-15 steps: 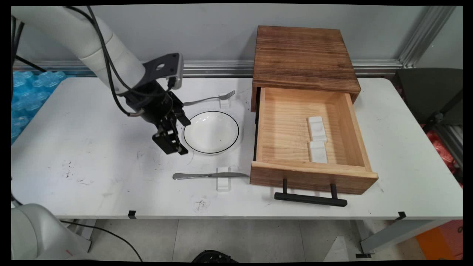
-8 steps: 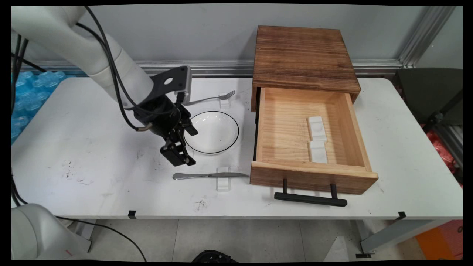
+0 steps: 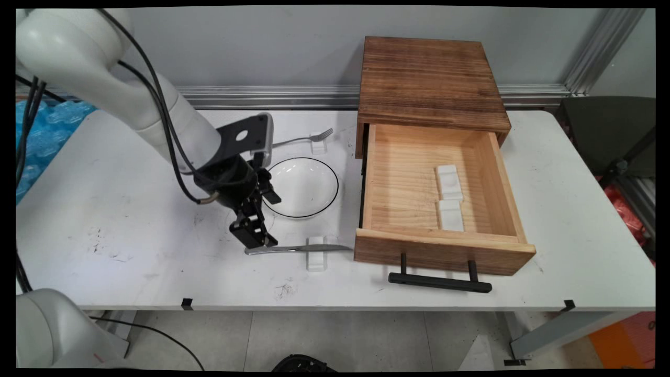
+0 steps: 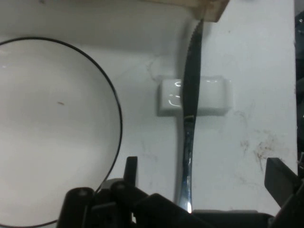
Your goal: Pick up the knife from the right of the white plate
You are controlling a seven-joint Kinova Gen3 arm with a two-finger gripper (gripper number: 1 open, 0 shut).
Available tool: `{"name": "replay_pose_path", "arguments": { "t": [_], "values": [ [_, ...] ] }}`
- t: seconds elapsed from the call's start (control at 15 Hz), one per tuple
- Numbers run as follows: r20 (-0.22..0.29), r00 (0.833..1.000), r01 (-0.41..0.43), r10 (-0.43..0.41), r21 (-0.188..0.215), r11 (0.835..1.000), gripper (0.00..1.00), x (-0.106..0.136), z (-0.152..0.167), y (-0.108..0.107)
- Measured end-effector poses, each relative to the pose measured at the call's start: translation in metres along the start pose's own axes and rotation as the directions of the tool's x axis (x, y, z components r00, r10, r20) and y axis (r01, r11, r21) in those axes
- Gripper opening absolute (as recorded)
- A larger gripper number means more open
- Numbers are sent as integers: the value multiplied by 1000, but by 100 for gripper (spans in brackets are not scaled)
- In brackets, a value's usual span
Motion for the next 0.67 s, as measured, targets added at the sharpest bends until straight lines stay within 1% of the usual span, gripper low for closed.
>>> {"name": "replay_pose_path", "arguments": {
  "t": [0.27,0.67],
  "values": [
    [-6,1000,-14,14,-4,1000,100,-4,16,5],
    [-20,999,-35,35,-1,999,100,-8,39,5]
  ]
}}
